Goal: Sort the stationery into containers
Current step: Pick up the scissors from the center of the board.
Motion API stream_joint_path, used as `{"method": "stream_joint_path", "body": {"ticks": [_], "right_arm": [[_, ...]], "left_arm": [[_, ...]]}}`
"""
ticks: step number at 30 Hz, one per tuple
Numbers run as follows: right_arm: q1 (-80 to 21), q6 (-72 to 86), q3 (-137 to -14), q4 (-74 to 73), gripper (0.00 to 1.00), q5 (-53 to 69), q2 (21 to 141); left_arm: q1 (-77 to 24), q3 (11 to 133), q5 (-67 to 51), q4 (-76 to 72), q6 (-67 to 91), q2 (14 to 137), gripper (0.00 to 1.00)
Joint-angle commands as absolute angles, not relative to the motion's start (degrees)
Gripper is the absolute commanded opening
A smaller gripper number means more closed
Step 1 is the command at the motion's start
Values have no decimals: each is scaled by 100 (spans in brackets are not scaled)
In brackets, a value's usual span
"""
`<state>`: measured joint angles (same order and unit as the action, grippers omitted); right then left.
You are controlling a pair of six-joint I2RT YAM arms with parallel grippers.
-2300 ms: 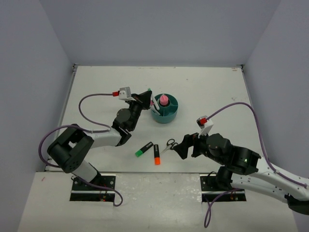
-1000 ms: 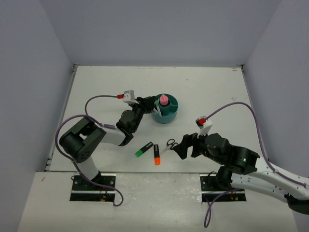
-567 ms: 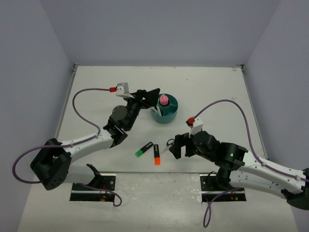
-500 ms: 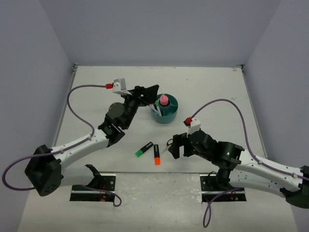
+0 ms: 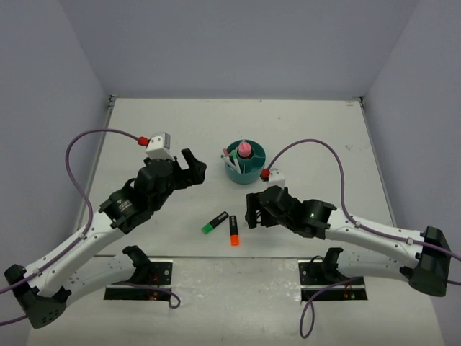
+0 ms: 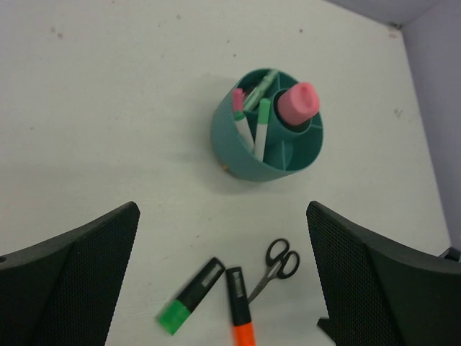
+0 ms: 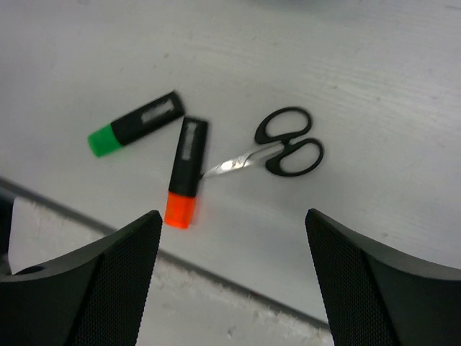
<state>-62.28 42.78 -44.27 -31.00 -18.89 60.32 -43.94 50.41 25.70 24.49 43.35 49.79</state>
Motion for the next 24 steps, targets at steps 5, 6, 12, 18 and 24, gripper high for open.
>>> {"method": "stream_joint_path", "body": {"ticks": [5, 6, 12, 18, 24], "right_arm": [[-4643, 4836, -4256, -3271, 65, -2046, 6655], [-4619, 4851, -4271, -3261, 63, -2100, 6732], [-4588, 5045, -4368, -3070, 51, -2008, 7588], [-4597, 5237, -4202, -2641, 48, -1698, 8050], [-4601, 5273, -4065, -2234, 48, -1477, 7977]], "left_arm": [[-4398, 5174, 1964, 4570, 3243, 4219, 100], [-4395, 5138, 1969, 4588, 3213, 4153, 100], [-4395, 4940, 1740, 4333, 3103, 4068, 100], [-4394, 4879, 1653, 4308, 3103, 4062, 100], [-4386, 4852, 1630, 4280, 3103, 4004, 100]]}}
